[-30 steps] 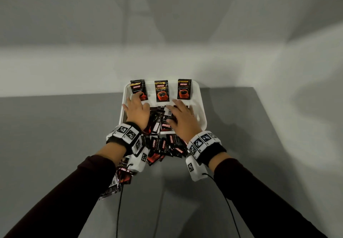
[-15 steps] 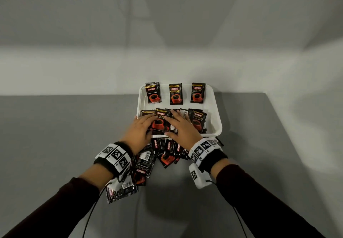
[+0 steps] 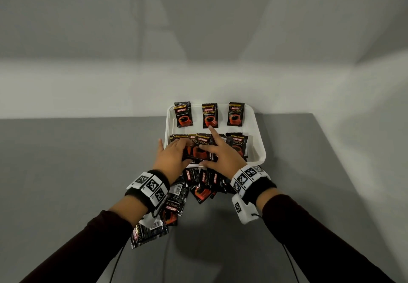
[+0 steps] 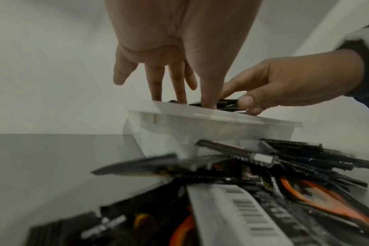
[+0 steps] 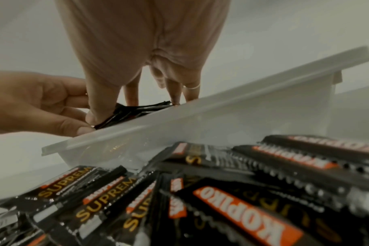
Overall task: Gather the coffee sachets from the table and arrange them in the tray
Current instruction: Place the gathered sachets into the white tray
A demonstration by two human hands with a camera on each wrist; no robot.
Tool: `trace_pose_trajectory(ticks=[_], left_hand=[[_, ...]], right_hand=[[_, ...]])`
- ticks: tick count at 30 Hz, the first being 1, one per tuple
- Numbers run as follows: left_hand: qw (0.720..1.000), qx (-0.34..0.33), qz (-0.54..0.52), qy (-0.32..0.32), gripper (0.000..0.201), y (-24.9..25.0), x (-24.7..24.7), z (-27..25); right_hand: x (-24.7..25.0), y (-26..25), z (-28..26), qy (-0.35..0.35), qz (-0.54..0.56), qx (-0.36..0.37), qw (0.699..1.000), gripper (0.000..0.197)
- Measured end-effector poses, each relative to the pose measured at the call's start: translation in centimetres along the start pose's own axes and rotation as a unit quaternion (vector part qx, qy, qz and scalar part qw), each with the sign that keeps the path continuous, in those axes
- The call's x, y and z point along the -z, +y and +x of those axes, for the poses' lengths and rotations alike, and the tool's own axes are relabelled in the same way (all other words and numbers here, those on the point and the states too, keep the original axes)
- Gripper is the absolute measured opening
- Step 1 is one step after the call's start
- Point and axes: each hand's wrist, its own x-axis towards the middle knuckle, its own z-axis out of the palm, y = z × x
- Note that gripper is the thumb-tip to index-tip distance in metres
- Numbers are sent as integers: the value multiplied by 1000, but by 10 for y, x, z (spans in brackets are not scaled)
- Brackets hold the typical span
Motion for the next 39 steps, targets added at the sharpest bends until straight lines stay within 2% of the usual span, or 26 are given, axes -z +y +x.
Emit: trace_pose_trajectory(ticks=[6,12,16,21,25,30,35,39], left_hand=[[997,-46,43,-45,47,-23,9,3],[992,-99,35,-64,36,-41,20,9],[995,-77,-12,-63,35,-39,23,11],[999,-38,-16,-11,34,-19,15,21],[1000,-13,-7,-24,33,-9,7,25],[1000,-4,10,6,34,-2,-2,24],[1000,-3,-11,18,38,6,-7,21],[999,-17,-31,31,39,10,-6,20]], right_hand=[[5,3,0,-11,6,-33,999,47],[7,2,4,-1,8,-49,999,43],[7,3,4,-14,25,-53,998,49],[7,4,2,2,43,-61,997,49],[8,4,-3,19,12,-69,997,50],[7,-4,-7,23,1,-113,993,49],[-1,-19,-8,29,4,-112,993,54],[-3,-23,-9,44,18,-81,996,63]])
